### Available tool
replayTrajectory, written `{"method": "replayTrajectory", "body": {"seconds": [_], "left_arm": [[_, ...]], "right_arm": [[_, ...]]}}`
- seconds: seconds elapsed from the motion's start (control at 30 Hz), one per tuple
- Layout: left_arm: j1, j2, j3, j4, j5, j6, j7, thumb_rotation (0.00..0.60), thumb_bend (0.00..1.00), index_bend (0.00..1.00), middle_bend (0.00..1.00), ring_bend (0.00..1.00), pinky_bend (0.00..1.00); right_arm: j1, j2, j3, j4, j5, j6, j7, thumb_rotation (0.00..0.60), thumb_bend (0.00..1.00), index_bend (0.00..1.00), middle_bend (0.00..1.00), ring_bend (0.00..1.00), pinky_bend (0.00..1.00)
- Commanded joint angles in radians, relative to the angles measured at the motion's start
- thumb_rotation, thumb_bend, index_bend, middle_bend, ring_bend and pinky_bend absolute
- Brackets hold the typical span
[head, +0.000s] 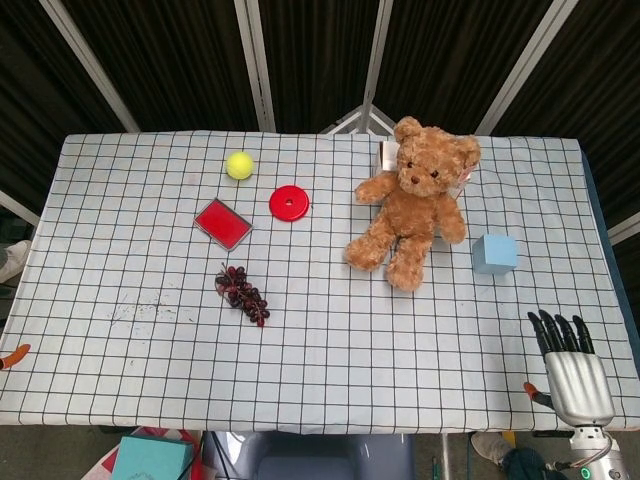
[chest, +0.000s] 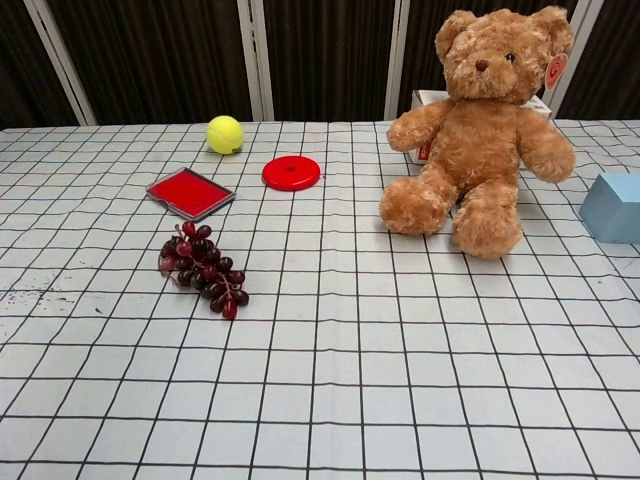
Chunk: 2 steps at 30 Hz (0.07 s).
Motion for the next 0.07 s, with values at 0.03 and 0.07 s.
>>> {"method": "replayTrajectory", "body": {"seconds": [0.03,0.07], "left_arm": [[0.001,0.0,0.002,0.0,0.007,0.005,-0.001,0.6,0.2,0.24,0.07,0.02,0.19],[0.002,0.0,0.002,0.0,0.011,0.007,-0.002,0.6,0.2,0.24,0.07,0.02,0.19]], "right_arm": [[-0.007,0.005,-0.008,0.007,-0.028,0.01,-0.001,0.6,0.15,0.05,0.09,0.09,0.0],[-0.009,0.008,-0.009,0.002,-0.034,0.011,0.012,0.6,0.15,0.05,0.09,0.09,0.0]]}}
